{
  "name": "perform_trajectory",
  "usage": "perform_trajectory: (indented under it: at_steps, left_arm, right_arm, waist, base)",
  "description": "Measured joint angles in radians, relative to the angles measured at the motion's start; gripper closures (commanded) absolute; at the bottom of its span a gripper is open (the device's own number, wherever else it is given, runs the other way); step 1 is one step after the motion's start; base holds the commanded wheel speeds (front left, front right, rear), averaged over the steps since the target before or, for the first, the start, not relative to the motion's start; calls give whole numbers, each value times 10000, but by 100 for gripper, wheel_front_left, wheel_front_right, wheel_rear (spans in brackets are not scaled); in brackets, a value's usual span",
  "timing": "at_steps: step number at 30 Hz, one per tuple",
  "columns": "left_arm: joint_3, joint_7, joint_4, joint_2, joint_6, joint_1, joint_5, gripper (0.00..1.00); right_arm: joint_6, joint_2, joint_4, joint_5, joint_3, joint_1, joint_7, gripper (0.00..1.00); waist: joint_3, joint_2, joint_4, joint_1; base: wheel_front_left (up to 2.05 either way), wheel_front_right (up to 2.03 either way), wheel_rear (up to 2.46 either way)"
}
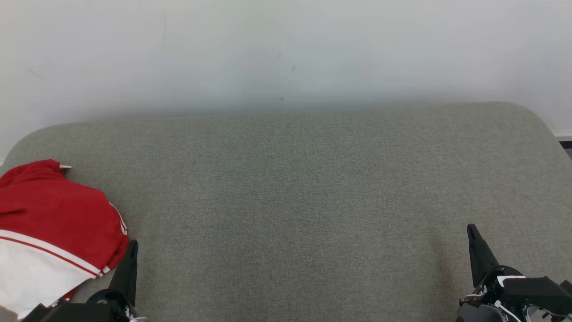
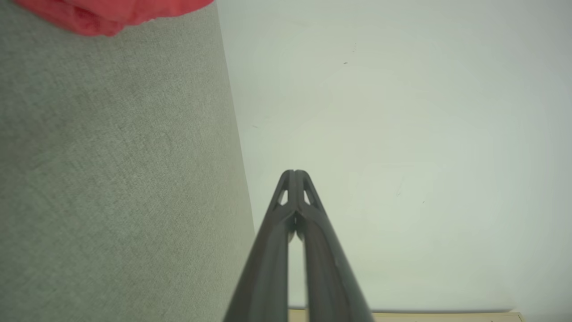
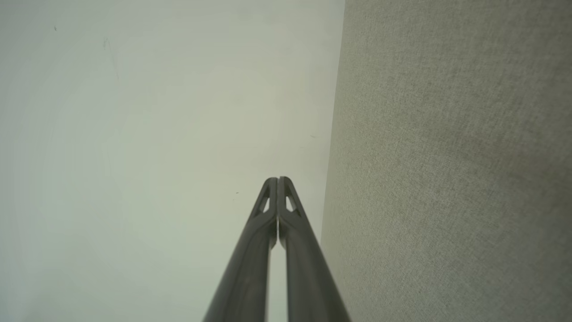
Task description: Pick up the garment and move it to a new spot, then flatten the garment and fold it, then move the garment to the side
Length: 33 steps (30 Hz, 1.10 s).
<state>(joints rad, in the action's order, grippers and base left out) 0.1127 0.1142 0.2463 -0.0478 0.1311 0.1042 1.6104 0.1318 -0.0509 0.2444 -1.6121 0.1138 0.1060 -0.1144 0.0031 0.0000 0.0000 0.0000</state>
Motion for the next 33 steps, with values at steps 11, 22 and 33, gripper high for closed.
perform_trajectory:
  at_steps: [11,22,33]
  left_arm:
    - [2,0,0,0,-2,0,0,100]
    - [-75,-52,522,113,-2,-457,-8,0]
    - [-374,-631,491,109,-130,-531,-798,0]
  right_arm:
    - [0,0,0,0,0,0,0,100]
    - [0,46,529,2,-65,-473,42,0]
    - [0,52,573,713,-476,-485,635,0]
  waist:
    - [0,0,0,0]
    - [-11,0,-3,0]
    - [-176,0,-32,0]
  base:
    - [0,0,0]
    - [0,0,0]
    - [0,0,0]
